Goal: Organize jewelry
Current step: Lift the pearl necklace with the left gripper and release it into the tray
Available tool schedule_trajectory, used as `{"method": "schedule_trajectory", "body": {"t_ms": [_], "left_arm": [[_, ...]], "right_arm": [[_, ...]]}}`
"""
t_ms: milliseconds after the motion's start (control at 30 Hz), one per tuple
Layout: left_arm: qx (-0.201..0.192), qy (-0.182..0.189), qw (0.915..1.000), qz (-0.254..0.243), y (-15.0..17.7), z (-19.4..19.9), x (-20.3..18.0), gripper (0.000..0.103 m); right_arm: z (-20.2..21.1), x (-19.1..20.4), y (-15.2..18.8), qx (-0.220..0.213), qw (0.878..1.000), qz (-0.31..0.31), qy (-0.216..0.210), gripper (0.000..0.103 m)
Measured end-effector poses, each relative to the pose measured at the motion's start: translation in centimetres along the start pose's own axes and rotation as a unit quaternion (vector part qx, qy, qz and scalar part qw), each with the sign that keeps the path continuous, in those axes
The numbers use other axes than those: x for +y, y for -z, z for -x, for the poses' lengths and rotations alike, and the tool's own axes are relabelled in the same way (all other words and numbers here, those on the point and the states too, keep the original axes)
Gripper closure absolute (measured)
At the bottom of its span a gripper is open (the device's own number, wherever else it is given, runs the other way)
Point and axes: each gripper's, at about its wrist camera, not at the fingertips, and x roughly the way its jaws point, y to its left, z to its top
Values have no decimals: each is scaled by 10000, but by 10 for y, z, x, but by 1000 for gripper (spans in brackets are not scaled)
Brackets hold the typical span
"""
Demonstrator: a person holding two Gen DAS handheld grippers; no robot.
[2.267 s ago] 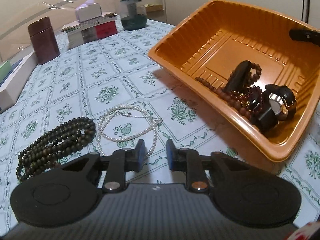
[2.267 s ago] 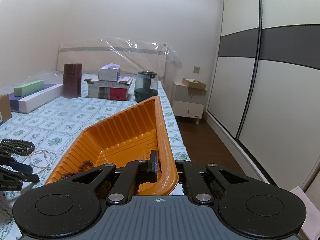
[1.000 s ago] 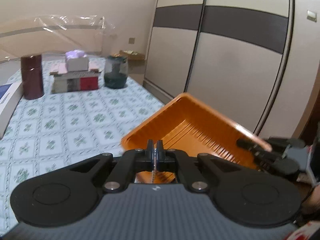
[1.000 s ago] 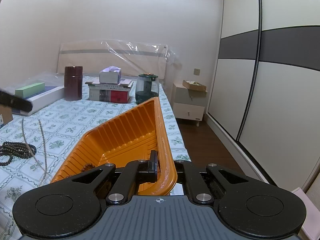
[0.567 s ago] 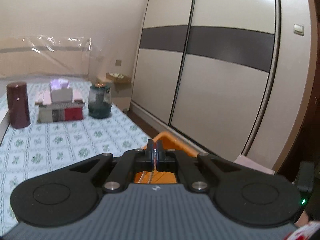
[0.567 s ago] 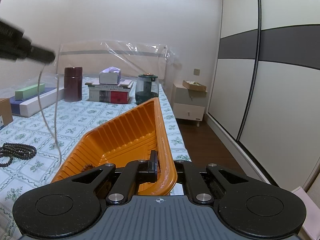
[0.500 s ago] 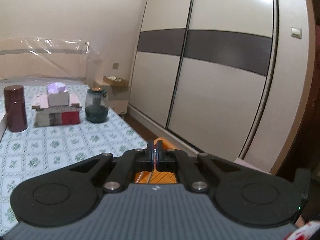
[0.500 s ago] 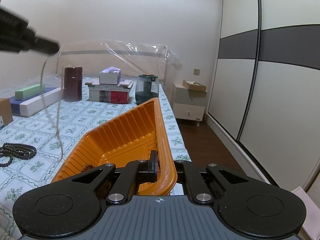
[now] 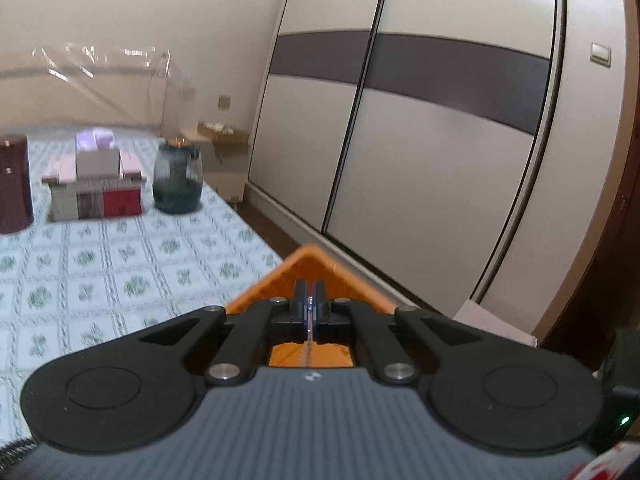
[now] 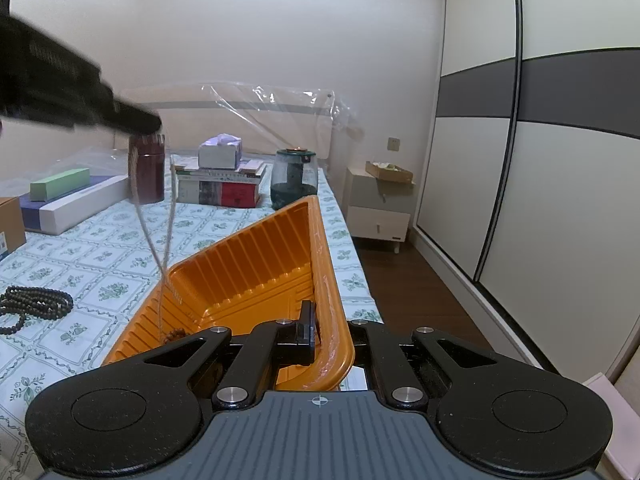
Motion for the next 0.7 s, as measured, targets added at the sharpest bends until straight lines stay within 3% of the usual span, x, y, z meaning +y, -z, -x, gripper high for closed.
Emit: {"method": "schedule_trajectory", "body": {"t_ms": [367, 633, 700], "left_arm": [[368, -137, 9992, 4, 16, -32, 5, 102], [336, -228, 9991, 95, 17, -27, 11, 85], [322, -295, 9990, 132, 17, -22, 14, 85]], "right_arm": [[-2, -1, 1, 14, 10000, 7, 6, 97], [-3, -1, 1, 27, 10000, 15, 12, 97], [-4, -1, 1, 23, 10000, 4, 15, 97]]}}
